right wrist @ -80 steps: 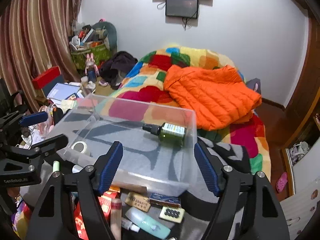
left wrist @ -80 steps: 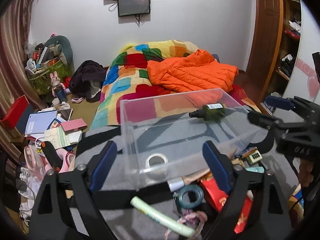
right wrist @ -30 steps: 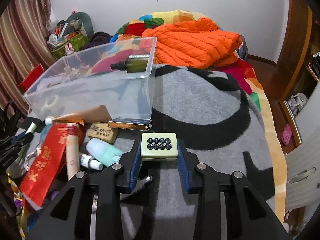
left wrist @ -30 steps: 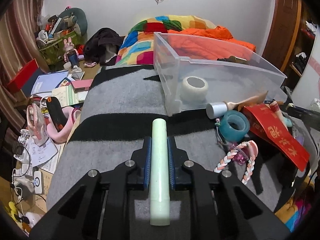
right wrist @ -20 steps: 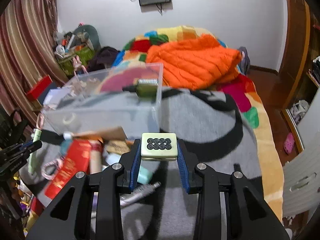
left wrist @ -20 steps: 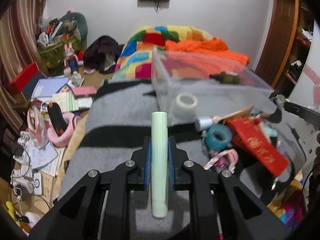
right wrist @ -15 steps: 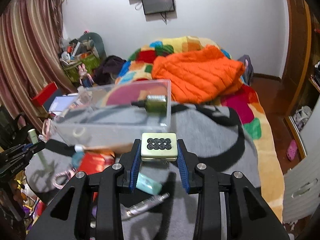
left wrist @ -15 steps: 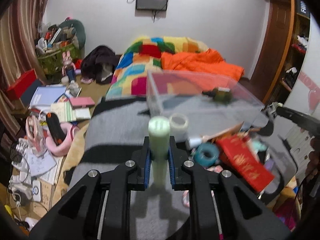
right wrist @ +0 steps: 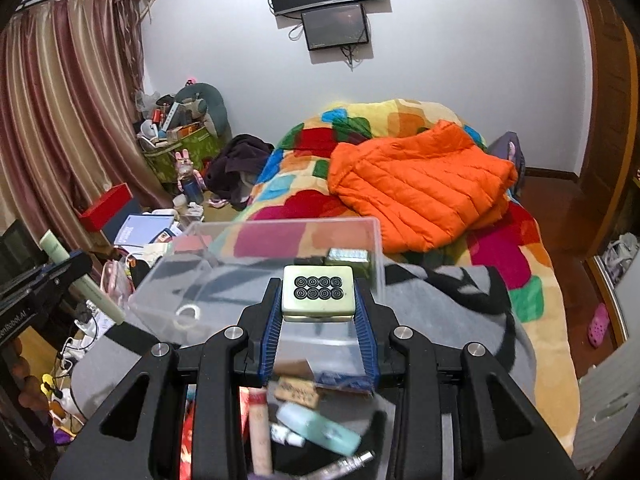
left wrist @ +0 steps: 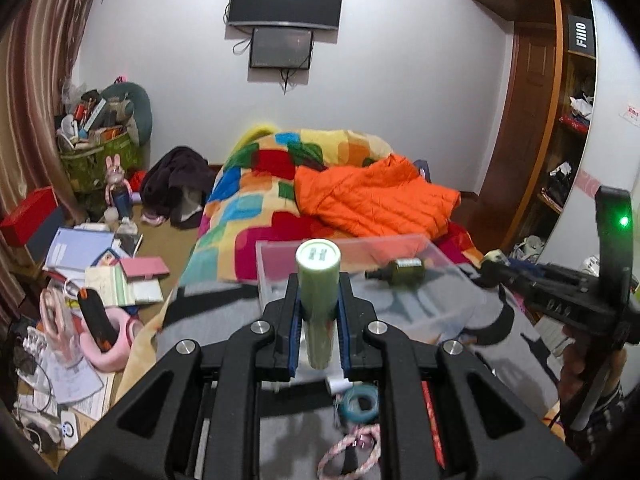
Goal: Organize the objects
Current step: 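Lower the glue stick and dotted box into the clear box and release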
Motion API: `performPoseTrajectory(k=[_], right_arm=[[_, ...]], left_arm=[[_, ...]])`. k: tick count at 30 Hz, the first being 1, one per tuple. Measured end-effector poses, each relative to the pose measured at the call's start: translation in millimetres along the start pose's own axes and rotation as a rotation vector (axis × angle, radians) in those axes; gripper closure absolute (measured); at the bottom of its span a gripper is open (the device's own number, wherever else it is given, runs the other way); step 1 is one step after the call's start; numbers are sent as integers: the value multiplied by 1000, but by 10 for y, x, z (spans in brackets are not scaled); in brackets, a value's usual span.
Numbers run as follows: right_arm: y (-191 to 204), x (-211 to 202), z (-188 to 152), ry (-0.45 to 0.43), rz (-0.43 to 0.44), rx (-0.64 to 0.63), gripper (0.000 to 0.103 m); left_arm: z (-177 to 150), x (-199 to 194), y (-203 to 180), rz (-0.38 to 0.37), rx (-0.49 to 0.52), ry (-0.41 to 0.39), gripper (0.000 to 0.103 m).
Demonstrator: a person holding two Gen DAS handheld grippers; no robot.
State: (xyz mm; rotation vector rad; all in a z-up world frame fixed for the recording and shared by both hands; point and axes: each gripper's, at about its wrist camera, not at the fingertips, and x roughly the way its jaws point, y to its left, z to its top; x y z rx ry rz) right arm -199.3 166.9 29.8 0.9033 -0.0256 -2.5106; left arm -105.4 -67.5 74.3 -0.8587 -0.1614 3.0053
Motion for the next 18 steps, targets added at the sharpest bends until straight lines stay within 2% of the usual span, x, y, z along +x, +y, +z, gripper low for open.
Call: performPoseTrajectory(k=[4, 7, 11, 18], right_arm=[[77, 150, 68, 21, 5, -21, 72], [100, 292, 70, 49, -2, -34, 72], [124, 497, 27, 95, -7, -53, 72], [166, 786, -50, 173, -17, -69, 72]], left_arm=[[131, 167, -20, -3, -7, 4, 88], [153, 405, -42, -17, -11, 46, 88], [83, 701, -136, -26, 3, 109, 88], [-35, 1028, -345, -65, 15, 173, 88]])
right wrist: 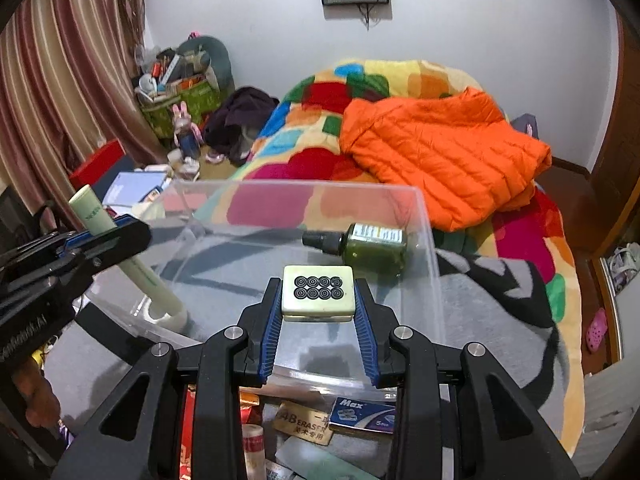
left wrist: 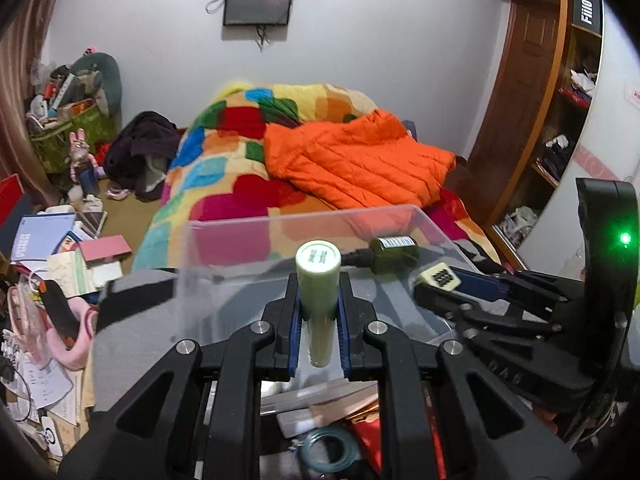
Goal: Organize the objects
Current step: 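Lower the glue stick and dotted box into the clear box and release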
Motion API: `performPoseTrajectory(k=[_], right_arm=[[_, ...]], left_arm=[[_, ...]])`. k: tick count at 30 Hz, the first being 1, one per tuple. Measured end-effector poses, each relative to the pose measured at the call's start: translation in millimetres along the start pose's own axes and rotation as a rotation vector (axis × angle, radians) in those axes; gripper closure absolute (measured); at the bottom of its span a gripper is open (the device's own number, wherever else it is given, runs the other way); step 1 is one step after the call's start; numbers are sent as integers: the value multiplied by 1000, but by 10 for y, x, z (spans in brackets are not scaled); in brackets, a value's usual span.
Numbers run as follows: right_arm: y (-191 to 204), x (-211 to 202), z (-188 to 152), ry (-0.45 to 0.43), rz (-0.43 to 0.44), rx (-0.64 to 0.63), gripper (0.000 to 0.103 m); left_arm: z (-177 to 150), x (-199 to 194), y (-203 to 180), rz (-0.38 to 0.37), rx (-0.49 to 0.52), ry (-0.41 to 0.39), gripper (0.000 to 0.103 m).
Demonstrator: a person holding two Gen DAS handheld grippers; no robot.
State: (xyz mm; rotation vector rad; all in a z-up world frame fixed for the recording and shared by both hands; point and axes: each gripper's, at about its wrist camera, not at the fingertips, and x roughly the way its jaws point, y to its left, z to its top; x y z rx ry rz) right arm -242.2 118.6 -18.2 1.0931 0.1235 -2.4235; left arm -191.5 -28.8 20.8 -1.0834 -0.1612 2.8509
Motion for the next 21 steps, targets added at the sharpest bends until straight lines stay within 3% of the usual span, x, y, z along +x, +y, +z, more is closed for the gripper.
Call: performPoseTrajectory(k=[4, 10, 21], right_arm=[[43, 16, -26, 0, -18, -30, 72], [106, -124, -28, -22, -21, -64, 70], [-17, -545, -106, -91, -7, -22, 50]], left_arm=[[-40, 110, -39, -6, 9, 28, 88], [-49, -19, -34, -18, 12, 8, 87], [-160, -433, -53, -1, 42, -56, 47]])
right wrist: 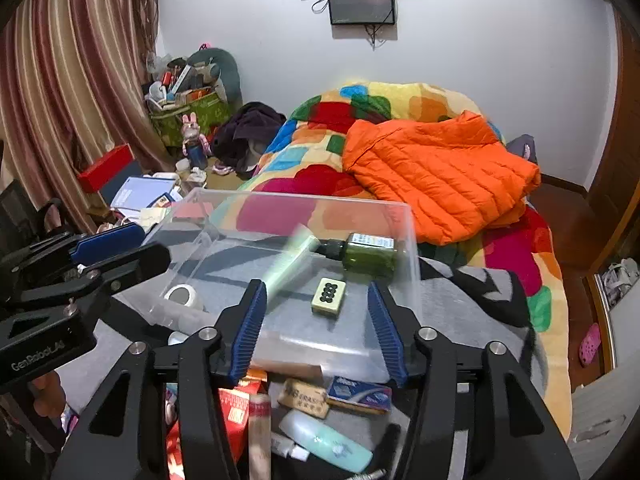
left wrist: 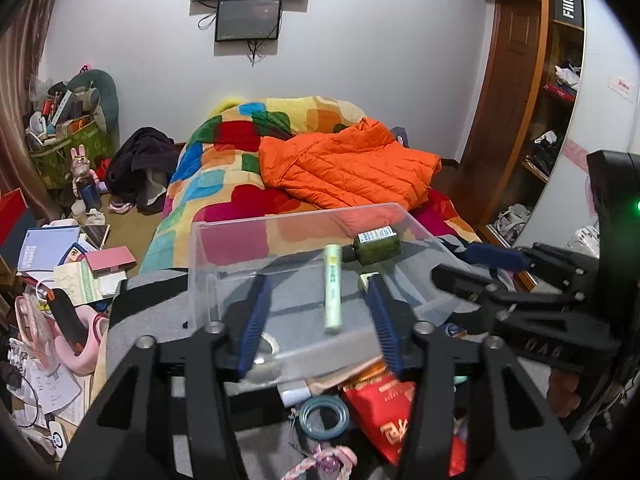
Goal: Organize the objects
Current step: 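Lower the glue stick and dotted box into the clear box and release, then move the left tool to the braided rope keychain and close on it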
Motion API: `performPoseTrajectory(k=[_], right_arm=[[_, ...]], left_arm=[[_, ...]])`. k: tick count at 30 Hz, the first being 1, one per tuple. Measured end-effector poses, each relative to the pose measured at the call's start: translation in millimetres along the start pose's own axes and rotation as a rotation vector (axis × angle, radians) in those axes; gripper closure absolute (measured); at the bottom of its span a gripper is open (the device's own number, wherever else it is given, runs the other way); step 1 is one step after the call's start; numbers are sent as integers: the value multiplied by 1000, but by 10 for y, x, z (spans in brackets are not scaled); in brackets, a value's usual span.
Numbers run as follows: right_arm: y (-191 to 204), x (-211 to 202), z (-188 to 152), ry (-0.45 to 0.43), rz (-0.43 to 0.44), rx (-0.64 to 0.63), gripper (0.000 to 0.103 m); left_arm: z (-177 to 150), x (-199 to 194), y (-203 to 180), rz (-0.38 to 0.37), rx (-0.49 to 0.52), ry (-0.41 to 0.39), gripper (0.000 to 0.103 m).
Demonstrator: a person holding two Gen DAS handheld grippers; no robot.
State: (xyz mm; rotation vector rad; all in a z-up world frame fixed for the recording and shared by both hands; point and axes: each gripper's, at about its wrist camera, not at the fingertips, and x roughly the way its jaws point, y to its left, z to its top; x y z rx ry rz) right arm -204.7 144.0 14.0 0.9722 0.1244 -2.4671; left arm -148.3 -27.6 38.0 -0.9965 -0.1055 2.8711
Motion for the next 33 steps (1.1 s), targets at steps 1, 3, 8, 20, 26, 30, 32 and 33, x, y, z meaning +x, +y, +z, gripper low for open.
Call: performPoseTrajectory(k=[1, 3, 8, 20, 26, 30, 32, 33], right_arm=[[-20, -55, -20, -9, -7, 4, 48], [-55, -159, -62, -24, -21, 8, 44], [-139, -330, -179, -29, -41, 37, 40], [-300, -343, -795, 84, -74, 132, 35], [-343, -268, -1088, 158, -63, 183, 35], [-329, -271, -1177, 175, -62, 191, 35], [-321, -269, -1181, 176, -61, 193, 35], [-328, -271, -1184, 177, -60, 197, 35]], left_arm=[[-22, -23, 0, 3, 1, -1, 47], [-82, -83, 11, 2, 3, 3, 42], [-299, -205, 54, 15, 0, 29, 38], [-1110, -116, 164, 21, -18, 216, 38], [-1327, -83, 127, 23, -5, 236, 32], [-1390, -105, 74, 46, 10, 199, 41], [-1381, -112, 59, 57, 17, 197, 48], [-1356, -110, 70, 53, 18, 205, 49]])
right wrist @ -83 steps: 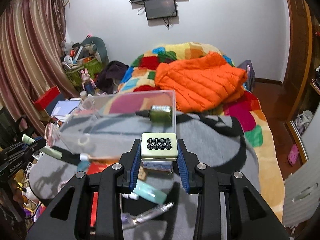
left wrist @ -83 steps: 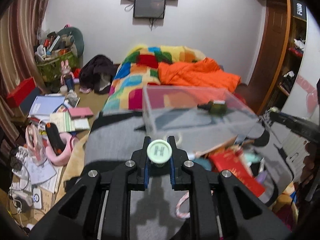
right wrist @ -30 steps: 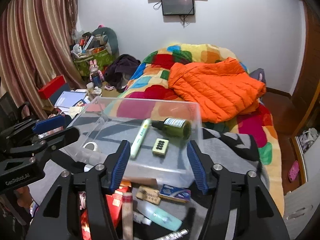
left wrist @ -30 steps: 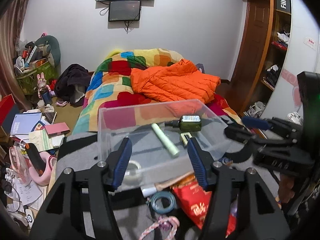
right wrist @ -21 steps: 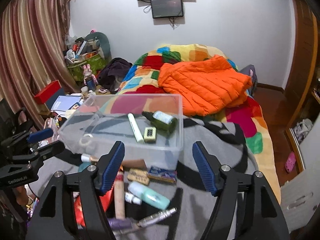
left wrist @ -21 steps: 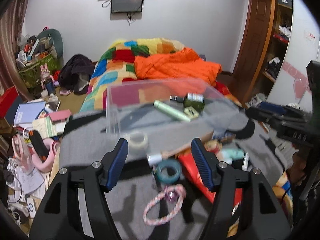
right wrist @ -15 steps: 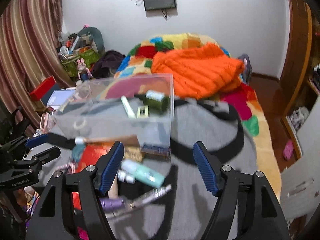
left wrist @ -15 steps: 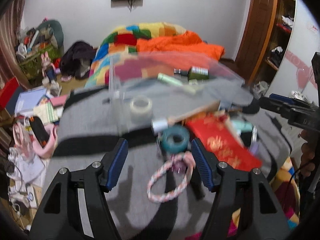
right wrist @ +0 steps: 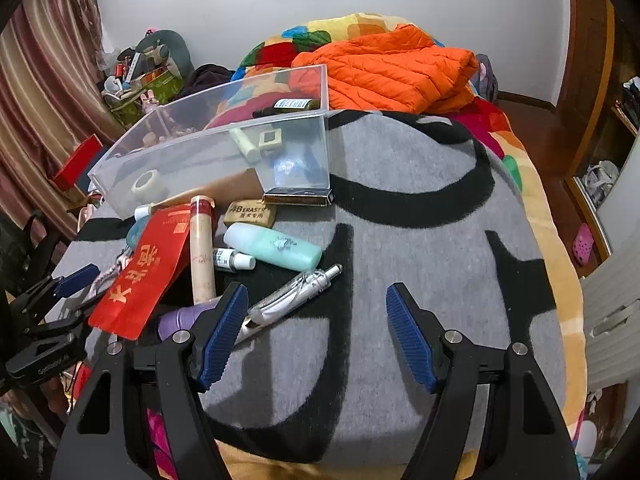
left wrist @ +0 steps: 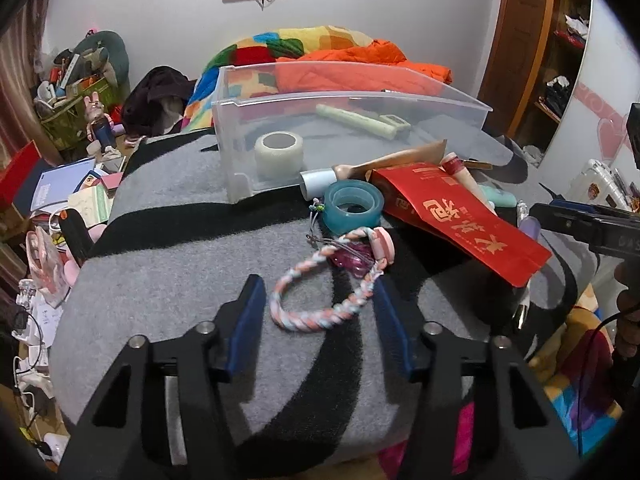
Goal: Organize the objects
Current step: 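Move the left tool to the braided rope keychain and close on it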
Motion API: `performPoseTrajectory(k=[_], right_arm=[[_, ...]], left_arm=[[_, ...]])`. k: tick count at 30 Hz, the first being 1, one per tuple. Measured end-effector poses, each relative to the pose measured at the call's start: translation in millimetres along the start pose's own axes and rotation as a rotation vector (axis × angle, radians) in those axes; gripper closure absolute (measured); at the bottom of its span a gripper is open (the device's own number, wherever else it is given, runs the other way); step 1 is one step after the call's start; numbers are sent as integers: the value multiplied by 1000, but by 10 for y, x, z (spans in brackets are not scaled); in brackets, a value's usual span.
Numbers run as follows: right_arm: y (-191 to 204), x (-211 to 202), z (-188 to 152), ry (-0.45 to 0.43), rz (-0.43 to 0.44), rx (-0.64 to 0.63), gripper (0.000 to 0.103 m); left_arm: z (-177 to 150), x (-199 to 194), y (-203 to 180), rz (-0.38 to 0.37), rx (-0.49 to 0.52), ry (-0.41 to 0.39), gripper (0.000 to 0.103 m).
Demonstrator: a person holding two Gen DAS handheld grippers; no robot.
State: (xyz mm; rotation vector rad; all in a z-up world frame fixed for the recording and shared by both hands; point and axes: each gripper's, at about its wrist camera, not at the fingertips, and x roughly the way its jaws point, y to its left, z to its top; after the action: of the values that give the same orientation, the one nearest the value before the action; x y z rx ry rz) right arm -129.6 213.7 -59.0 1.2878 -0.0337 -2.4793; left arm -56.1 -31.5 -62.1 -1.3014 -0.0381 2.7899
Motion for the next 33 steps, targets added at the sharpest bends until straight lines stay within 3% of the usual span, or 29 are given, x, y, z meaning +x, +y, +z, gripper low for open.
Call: performPoseTrajectory(k=[7, 10, 14, 18, 22, 24, 26, 29, 33], right_arm=[[-23, -29, 31, -12, 19, 17, 35], [0, -46, 48, -17, 30, 11, 35], [110, -110, 107, -41, 45, -23, 35], [278, -159, 178, -67, 62, -73, 35], [506, -151, 240, -78, 78, -127, 35], [630, -139, 250, -82, 88, -156, 35], [756, -120, 257, -81, 100, -182, 35], [891, -66, 253, -59, 130, -204, 35], [996, -12, 237, -36, 134, -221, 35]], left_arm=[[250, -105, 164, -51, -63, -25, 49], [324, 1, 153, -66, -47, -2, 49], [229, 165, 135, -83, -29, 54, 49], [120, 84, 140, -46, -11, 17, 50], [62, 64, 185, -4, -1, -10, 69], [50, 59, 195, 29, 8, -21, 86], [46, 54, 223, 36, -2, -25, 94], [1, 0, 335, 4, -42, -29, 98], [-109, -91, 439, 22, -55, -41, 99]])
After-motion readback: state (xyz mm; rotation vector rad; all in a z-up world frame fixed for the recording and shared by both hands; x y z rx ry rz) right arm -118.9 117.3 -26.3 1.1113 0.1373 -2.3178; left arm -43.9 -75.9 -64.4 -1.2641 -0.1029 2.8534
